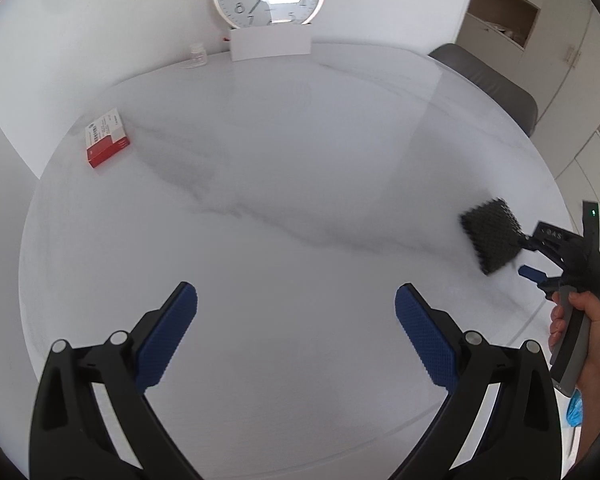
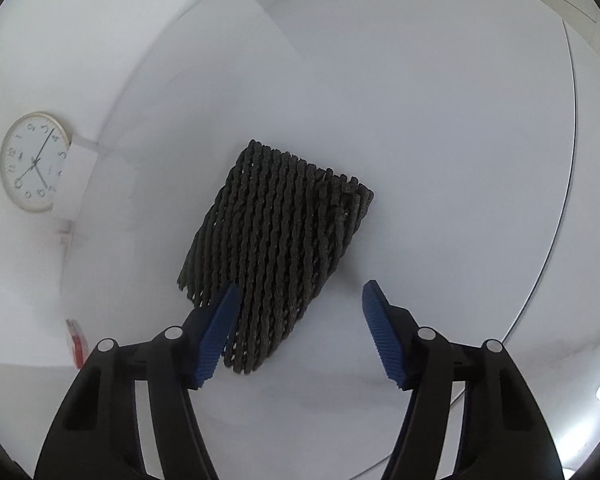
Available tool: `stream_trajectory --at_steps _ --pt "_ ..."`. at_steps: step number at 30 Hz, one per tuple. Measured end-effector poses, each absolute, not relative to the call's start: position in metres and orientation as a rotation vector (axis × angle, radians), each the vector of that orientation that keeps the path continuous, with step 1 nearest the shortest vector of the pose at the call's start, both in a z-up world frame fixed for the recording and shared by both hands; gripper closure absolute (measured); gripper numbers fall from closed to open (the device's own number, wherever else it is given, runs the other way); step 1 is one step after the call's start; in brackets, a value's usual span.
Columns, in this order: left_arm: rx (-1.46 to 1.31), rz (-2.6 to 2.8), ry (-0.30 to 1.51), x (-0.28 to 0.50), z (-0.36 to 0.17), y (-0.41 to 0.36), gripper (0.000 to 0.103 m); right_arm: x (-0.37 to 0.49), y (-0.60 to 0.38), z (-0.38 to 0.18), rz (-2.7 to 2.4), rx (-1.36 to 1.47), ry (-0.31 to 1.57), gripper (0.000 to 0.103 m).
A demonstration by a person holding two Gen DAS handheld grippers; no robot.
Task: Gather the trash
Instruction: 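Reach the right tool to the black mesh sleeve and grasp it, then grasp the red-white medicine box with the left tool while the right tool holds the sleeve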
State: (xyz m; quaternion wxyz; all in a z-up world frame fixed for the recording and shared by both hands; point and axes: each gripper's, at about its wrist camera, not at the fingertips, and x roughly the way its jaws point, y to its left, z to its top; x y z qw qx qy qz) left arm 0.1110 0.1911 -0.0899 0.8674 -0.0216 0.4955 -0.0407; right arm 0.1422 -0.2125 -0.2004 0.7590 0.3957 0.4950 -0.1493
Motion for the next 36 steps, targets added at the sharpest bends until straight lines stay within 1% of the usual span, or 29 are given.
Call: stream_trajectory --at_steps 4,5,6,8,10,14,18,22,27,36 --pt "-0.076 -0.060 1.028 0.141 -0.098 0.234 0.008 0.159 -0.201 -0.202 -0.409 0.844 1.085 0.054" --pt "-0.079 -0.051 1.023 0.147 -0.099 0.244 0.008 0.161 -0.199 -0.203 -0.423 0.840 1.089 0.062" --pt "-0.076 -0.040 1.016 0.154 -0.101 0.254 0.008 0.164 -0.198 -0.203 -0.433 0.828 1.096 0.065" --pt "-0.070 -0.007 1.011 0.165 -0.103 0.273 0.008 0.168 -0.195 -0.202 -0.451 0.790 1.098 0.080" --pt "-0.095 0.042 1.010 0.178 -0.105 0.298 0.008 0.168 -0.194 -0.199 -0.459 0.758 1.088 0.088" --pt "-0.244 0.171 1.018 0.215 -0.110 0.361 0.008 0.160 -0.193 -0.183 -0.456 0.717 1.054 0.090" --pt "-0.394 0.306 1.021 0.267 -0.120 0.423 0.008 0.165 -0.171 -0.149 -0.400 0.618 1.017 0.090" --pt "-0.494 0.358 1.035 0.319 -0.134 0.464 0.008 0.182 -0.141 -0.114 -0.290 0.542 0.970 0.090" --pt "-0.502 0.403 1.112 0.373 -0.161 0.489 0.008 0.188 -0.111 -0.084 -0.176 0.496 0.939 0.090" --pt "-0.525 0.433 1.195 0.408 -0.199 0.499 0.008 0.203 -0.063 -0.073 -0.064 0.406 0.952 0.090"
